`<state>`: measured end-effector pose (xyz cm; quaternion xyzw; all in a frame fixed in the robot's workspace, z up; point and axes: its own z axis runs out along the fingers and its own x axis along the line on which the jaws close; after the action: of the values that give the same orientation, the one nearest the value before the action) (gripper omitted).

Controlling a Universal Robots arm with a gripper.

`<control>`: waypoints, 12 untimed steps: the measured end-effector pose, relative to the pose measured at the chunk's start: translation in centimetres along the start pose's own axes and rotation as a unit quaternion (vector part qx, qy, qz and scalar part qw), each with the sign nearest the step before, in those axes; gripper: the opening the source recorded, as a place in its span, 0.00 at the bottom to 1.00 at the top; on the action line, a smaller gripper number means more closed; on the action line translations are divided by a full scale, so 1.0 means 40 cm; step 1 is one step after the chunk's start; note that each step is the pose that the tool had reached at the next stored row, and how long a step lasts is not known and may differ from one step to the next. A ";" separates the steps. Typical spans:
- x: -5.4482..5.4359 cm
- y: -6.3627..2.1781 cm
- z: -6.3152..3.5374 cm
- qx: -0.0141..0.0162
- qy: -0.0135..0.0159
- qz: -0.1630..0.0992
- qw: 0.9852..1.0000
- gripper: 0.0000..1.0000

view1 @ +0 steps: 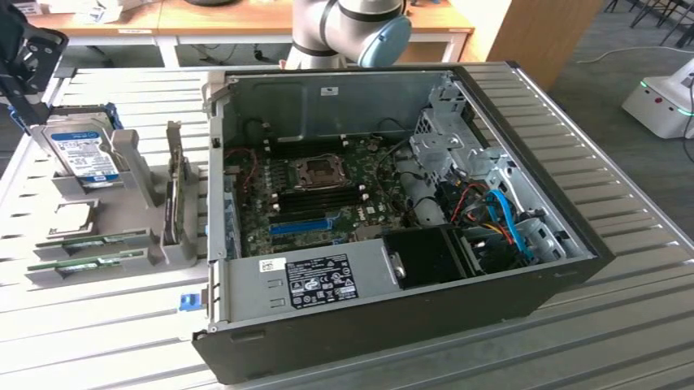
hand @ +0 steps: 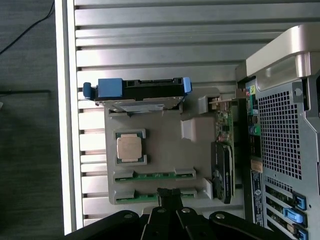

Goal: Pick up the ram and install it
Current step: 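Reach for the ram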

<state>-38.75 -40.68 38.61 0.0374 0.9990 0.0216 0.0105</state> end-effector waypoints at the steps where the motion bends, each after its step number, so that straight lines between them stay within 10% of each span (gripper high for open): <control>1: 0.000 -0.003 0.000 0.000 0.000 0.000 1.000 0.11; 12: -0.004 -0.042 -0.002 0.000 0.000 0.000 1.000 0.11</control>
<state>-38.72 -42.37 38.61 0.0375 0.9990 0.0216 0.0105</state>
